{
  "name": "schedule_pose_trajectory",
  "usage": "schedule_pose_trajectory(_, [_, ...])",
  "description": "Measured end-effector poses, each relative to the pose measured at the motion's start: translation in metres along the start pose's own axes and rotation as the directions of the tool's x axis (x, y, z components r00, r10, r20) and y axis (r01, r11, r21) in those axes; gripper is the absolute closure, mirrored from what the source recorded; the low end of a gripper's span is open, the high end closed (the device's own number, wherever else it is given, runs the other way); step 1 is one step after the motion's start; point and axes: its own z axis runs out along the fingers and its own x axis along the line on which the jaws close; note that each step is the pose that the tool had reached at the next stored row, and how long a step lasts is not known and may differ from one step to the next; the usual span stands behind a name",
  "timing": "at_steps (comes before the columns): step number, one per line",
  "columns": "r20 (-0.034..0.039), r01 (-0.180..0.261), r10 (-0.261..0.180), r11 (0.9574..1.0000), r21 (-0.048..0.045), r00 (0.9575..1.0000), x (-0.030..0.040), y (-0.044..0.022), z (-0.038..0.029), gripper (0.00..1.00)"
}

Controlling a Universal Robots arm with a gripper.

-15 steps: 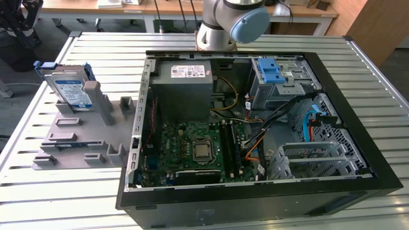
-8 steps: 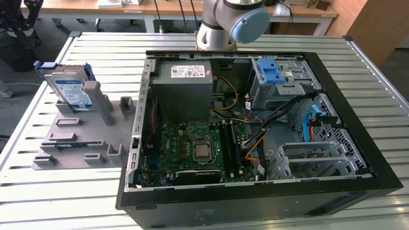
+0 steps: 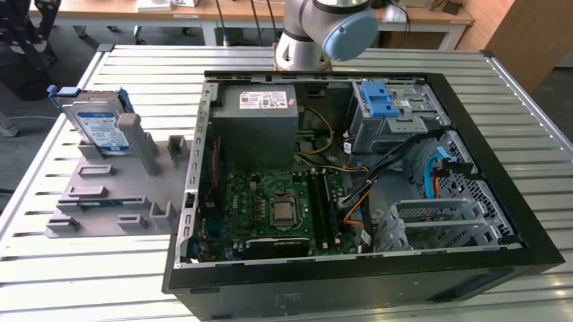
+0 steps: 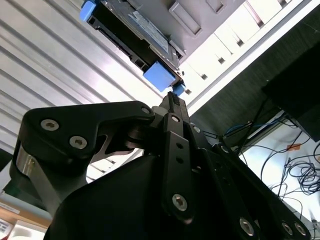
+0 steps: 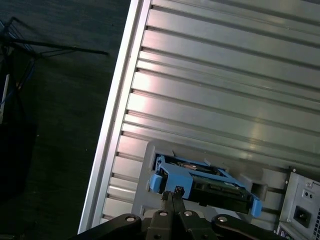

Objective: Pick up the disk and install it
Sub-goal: 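Pick up the disk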

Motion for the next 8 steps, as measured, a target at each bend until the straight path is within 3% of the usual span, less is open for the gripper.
schedule_pose_trajectory(8, [-0.0011, 0.012, -0.012, 0.9999, 0.0005, 0.9999, -0.0055, -0.0020, 0.0019, 0.89])
